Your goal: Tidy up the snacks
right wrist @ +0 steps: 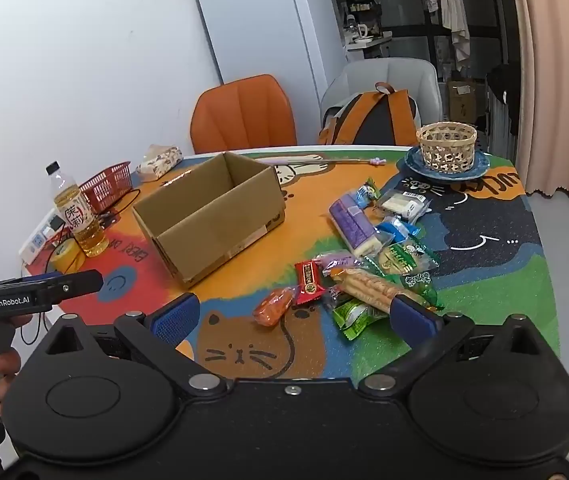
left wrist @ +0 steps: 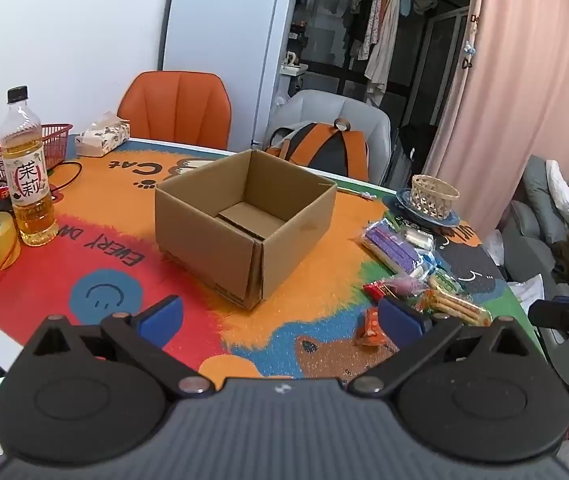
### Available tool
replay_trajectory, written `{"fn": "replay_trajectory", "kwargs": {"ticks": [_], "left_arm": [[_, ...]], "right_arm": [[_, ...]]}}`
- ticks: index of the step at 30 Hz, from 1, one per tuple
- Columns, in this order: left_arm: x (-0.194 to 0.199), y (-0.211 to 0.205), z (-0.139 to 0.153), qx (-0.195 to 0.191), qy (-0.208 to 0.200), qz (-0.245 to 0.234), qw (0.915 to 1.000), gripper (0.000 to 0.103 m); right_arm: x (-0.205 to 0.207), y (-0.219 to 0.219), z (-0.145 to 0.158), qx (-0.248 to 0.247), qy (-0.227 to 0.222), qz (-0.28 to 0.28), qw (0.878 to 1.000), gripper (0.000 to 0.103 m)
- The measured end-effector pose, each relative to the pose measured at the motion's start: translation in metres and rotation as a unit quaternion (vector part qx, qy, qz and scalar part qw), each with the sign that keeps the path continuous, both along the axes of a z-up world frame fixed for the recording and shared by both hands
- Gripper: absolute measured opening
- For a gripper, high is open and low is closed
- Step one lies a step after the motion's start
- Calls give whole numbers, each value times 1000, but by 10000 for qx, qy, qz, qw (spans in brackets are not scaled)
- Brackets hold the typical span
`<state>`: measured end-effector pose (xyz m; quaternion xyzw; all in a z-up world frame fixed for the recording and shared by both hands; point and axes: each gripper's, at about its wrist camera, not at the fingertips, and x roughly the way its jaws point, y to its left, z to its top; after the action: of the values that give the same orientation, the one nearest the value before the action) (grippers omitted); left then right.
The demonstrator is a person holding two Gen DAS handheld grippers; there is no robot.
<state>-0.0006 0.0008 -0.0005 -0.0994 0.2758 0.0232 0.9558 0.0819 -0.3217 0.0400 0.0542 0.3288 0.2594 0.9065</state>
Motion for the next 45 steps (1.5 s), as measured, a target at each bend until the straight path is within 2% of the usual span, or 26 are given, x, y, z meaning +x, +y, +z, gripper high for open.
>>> {"fn": "replay_trajectory", "kwargs": {"ticks": [3, 5, 6, 13, 45], "left_arm": [[-2, 3, 0, -2, 16, -31, 10000, 103], [-4, 6, 1, 12, -2, -51, 10000, 103], [-1, 0, 1, 34, 110, 25, 9999, 103], [2, -7, -3, 111, 156, -55, 9998, 103], [0, -11, -1, 81, 112, -85, 9999, 103]], "right_arm": [[0, -3, -1, 26, -48, 11, 10000, 103], [-1, 6, -3, -200, 6, 35, 9998, 103], [-2, 6, -3, -191, 7, 31, 9998, 103], [-1, 5, -4, -91, 60, 20, 9999, 103], [-1, -1, 1, -196, -21, -47, 9998, 103]]}}
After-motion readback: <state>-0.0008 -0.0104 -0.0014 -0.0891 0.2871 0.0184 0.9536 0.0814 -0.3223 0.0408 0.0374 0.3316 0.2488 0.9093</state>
